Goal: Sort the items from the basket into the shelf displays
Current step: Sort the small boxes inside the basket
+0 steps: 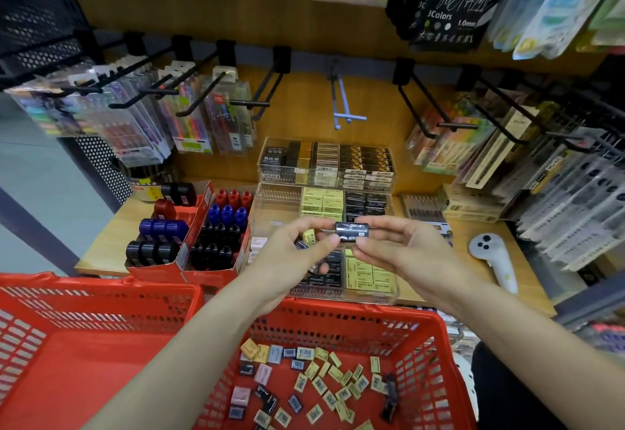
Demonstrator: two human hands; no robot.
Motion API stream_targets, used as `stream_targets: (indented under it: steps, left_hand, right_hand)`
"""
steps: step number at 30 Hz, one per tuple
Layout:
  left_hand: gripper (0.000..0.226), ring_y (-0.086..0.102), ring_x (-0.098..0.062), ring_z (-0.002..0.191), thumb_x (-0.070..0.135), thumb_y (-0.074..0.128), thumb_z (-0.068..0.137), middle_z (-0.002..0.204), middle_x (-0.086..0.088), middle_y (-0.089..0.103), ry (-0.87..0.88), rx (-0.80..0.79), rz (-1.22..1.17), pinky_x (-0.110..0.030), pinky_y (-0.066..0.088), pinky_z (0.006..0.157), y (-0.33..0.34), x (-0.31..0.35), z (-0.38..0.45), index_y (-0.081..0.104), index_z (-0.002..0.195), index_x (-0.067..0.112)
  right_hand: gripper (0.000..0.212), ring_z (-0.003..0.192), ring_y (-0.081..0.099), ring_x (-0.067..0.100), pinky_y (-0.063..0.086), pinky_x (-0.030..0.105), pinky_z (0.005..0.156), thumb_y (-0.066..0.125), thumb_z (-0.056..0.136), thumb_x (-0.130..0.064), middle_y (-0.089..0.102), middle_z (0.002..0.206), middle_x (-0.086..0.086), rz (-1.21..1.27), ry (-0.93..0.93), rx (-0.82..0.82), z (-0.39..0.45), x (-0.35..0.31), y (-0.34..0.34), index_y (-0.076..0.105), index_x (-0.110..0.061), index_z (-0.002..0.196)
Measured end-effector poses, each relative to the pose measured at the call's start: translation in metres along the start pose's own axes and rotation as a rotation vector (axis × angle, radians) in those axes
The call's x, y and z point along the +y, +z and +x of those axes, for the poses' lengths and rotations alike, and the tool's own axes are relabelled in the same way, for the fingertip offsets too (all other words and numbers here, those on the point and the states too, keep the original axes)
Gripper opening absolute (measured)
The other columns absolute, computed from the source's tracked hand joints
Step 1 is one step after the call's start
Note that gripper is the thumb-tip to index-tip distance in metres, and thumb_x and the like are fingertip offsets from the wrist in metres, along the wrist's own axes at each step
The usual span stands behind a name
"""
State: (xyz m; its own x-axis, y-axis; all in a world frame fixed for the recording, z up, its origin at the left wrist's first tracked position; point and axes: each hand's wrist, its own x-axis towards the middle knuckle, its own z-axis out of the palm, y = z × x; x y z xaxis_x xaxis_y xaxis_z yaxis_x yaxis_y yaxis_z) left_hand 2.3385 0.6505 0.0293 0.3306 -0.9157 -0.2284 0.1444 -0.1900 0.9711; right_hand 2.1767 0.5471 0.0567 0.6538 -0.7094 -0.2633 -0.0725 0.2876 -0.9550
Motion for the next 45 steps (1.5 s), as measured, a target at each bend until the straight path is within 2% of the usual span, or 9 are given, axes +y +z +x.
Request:
stream_targets:
  steps: [4,9,12,14,22,28,34,39,45]
  left_hand:
    - [0.02,0.062,-0.018,0.084,0.028,0.07,0.09,0.123,-0.002,0.056,-0.096,0.084,-0.024,-0.033,0.055,0.089,0.002,-0.005,0.007,0.067,0.11,0.028]
    - [0.021,0.055,-0.02,0.087,0.0,0.059,0.094,0.122,-0.012,0.052,-0.209,0.177,-0.397,-0.026,0.055,0.064,-0.001,0.002,0.022,0.064,0.111,0.012]
    - [0.036,0.059,-0.018,0.081,-0.009,0.055,0.091,0.121,-0.012,0.05,-0.188,0.112,-0.385,-0.028,0.056,0.07,0.002,0.003,0.026,0.065,0.114,0.016]
    - [0.043,0.065,-0.013,0.071,-0.012,0.056,0.089,0.117,-0.011,0.051,-0.182,0.069,-0.334,-0.03,0.055,0.076,0.003,0.001,0.026,0.065,0.114,0.022]
    - [0.041,0.065,-0.008,0.062,-0.011,0.057,0.089,0.105,-0.007,0.055,-0.15,0.065,-0.324,-0.035,0.054,0.08,-0.006,-0.003,0.025,0.074,0.1,0.025]
    - [0.04,0.064,-0.009,0.06,-0.011,0.056,0.09,0.104,-0.007,0.056,-0.151,0.075,-0.363,-0.03,0.055,0.073,-0.01,-0.004,0.023,0.077,0.093,0.023]
    - [0.047,0.064,-0.009,0.065,-0.017,0.055,0.087,0.109,-0.008,0.052,-0.143,0.049,-0.363,-0.029,0.054,0.074,-0.006,-0.004,0.02,0.069,0.11,0.022]
    - [0.079,0.061,-0.017,0.096,-0.032,0.051,0.077,0.13,-0.004,0.045,-0.133,-0.06,-0.315,-0.032,0.056,0.09,-0.01,-0.005,0.016,0.067,0.118,0.033]
    - [0.066,0.071,-0.022,0.101,-0.025,0.056,0.084,0.126,-0.009,0.054,-0.059,-0.205,-0.364,-0.039,0.053,0.099,-0.01,-0.002,0.007,0.06,0.13,0.022]
  right_hand:
    - [0.02,0.075,0.074,0.011,0.058,0.021,0.071,0.078,0.081,-0.018,0.073,0.084,-0.004,-0.519,-0.141,0.177,0.011,0.014,-0.011,0.069,-0.025,0.097]
    - [0.021,0.097,0.067,0.022,0.058,0.027,0.076,0.064,0.092,-0.003,0.063,0.109,0.01,-0.269,0.006,0.379,0.051,0.023,-0.054,0.068,-0.013,0.11]
    - [0.038,0.094,0.066,0.021,0.058,0.03,0.071,0.062,0.093,-0.003,0.064,0.104,0.006,-0.139,0.02,0.429,0.077,0.019,-0.062,0.053,-0.011,0.129]
    - [0.041,0.087,0.066,0.015,0.057,0.033,0.076,0.067,0.091,-0.009,0.067,0.097,-0.003,-0.395,-0.058,0.47,0.097,0.016,-0.061,0.051,-0.015,0.128]
    - [0.044,0.118,0.057,0.018,0.046,0.036,0.101,0.062,0.093,-0.003,0.067,0.12,-0.006,-1.13,-0.18,0.057,0.149,0.022,-0.034,0.048,-0.024,0.129]
    - [0.037,0.11,0.059,0.022,0.045,0.028,0.1,0.072,0.086,-0.007,0.061,0.126,0.009,-1.283,-0.354,0.231,0.138,0.04,-0.057,0.065,-0.011,0.123]
    - [0.031,0.079,0.064,0.013,0.056,0.028,0.084,0.076,0.084,-0.014,0.068,0.107,0.009,-1.179,-0.328,0.345,0.142,0.056,-0.057,0.071,-0.007,0.114]
    - [0.029,0.088,0.064,0.02,0.057,0.038,0.083,0.079,0.082,-0.025,0.067,0.106,0.005,-1.155,-0.243,0.459,0.151,0.058,-0.043,0.068,-0.016,0.107]
    - [0.018,0.078,0.07,0.005,0.057,0.021,0.072,0.07,0.09,-0.02,0.07,0.104,-0.007,-0.868,-0.375,0.123,0.091,0.023,-0.025,0.069,-0.026,0.107]
